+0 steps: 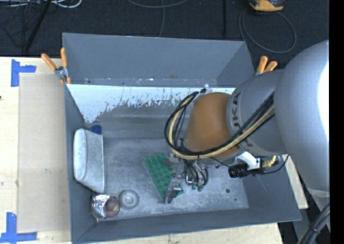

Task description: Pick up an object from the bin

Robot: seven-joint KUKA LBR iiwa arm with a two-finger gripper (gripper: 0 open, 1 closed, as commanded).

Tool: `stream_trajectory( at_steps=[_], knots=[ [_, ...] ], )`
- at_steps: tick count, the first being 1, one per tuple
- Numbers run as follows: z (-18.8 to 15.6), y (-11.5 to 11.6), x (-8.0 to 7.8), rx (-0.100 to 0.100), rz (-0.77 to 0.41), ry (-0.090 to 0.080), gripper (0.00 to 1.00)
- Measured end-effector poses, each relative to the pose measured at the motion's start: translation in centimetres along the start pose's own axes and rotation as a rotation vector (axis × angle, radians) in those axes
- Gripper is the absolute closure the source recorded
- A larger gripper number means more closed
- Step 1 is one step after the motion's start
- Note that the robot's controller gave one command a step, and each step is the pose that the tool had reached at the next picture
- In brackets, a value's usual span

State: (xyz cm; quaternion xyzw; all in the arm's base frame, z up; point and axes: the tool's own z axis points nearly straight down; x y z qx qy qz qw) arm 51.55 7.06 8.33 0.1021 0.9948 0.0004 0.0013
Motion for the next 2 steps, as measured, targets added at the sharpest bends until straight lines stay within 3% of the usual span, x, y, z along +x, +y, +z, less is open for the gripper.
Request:
stream_trajectory(
  at_steps=[1,2],
  knots=[
    [0.1,0.1,0.1,0.000,-0.004,0.004,1.00],
    [-15.2,-0.4,-0.6,-0.001,-0.042,-0.004,1.00]
  ],
)
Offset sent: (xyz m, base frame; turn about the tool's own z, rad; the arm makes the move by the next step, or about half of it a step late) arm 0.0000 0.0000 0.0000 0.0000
